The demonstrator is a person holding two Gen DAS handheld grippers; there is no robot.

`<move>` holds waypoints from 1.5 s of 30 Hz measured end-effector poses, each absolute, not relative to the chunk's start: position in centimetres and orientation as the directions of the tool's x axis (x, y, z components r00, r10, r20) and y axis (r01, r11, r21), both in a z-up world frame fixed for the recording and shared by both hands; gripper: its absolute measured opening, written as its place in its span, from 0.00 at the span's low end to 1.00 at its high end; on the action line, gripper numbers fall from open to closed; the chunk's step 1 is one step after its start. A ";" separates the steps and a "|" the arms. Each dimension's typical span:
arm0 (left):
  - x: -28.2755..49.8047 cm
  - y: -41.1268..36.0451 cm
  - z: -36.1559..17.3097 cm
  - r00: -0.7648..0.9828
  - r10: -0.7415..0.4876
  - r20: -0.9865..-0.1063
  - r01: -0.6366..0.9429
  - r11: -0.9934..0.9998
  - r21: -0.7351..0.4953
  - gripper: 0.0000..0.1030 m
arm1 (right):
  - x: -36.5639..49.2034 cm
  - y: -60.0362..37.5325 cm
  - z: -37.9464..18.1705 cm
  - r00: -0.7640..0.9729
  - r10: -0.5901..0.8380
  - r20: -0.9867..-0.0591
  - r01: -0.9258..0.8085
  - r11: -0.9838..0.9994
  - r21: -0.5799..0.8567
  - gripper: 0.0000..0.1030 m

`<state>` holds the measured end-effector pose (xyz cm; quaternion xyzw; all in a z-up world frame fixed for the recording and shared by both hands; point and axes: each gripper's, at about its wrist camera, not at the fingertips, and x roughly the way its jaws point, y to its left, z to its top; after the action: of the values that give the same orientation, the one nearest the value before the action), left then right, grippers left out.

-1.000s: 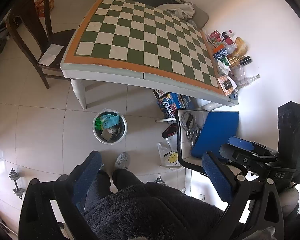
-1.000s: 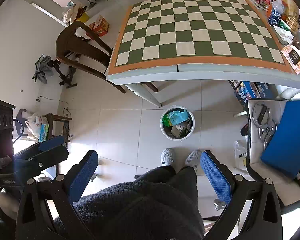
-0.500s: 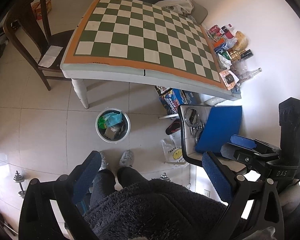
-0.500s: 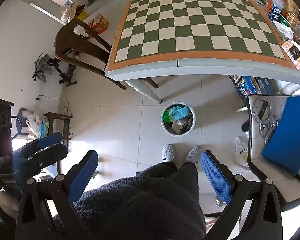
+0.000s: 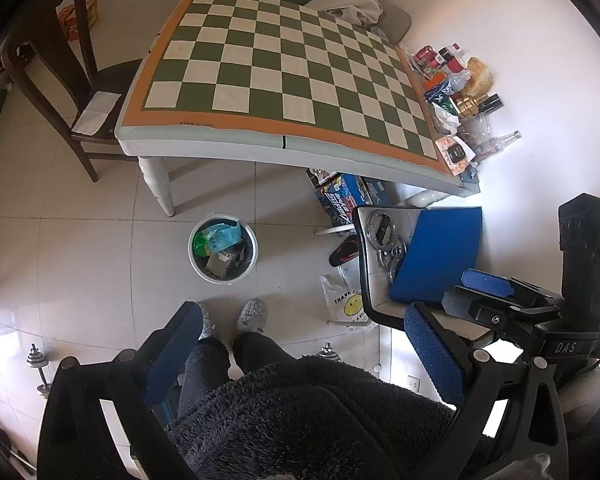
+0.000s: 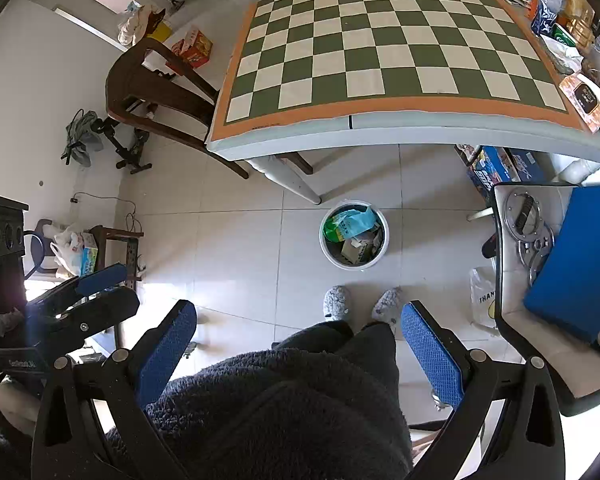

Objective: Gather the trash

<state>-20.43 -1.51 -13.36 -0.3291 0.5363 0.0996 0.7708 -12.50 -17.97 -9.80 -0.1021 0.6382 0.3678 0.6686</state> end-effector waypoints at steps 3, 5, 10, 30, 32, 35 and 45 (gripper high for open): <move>-20.4 -1.5 -13.2 0.408 -0.200 -0.891 -0.506 0.763 -0.403 1.00 | -12.5 -18.1 -9.8 -0.085 0.361 -0.929 -0.624 0.707 0.332 1.00; -20.3 -1.5 -13.1 0.411 -0.200 -0.889 -0.504 0.763 -0.405 1.00 | -12.4 -18.0 -9.7 -0.083 0.361 -0.929 -0.624 0.708 0.331 1.00; -20.3 -1.3 -13.0 0.416 -0.203 -0.887 -0.504 0.760 -0.410 1.00 | -12.2 -18.0 -9.7 -0.079 0.364 -0.928 -0.616 0.714 0.333 1.00; -20.4 -1.1 -13.0 0.414 -0.203 -0.887 -0.500 0.764 -0.408 1.00 | -12.0 -18.0 -9.5 -0.083 0.366 -0.927 -0.613 0.714 0.337 1.00; -20.4 -1.1 -13.0 0.415 -0.204 -0.887 -0.500 0.763 -0.409 1.00 | -12.0 -18.0 -9.5 -0.083 0.367 -0.927 -0.612 0.715 0.338 1.00; -20.4 -1.1 -12.9 0.414 -0.202 -0.887 -0.498 0.765 -0.407 1.00 | -12.0 -18.0 -9.5 -0.083 0.367 -0.927 -0.612 0.715 0.338 1.00; -20.4 -1.2 -12.9 0.417 -0.201 -0.887 -0.502 0.762 -0.409 1.00 | -11.9 -18.1 -9.5 -0.084 0.366 -0.927 -0.615 0.713 0.337 1.00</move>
<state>-20.43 -1.21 -12.93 -0.3309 0.5313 0.0971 0.7738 -11.91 -18.14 -9.48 -0.0973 0.6387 0.3659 0.6698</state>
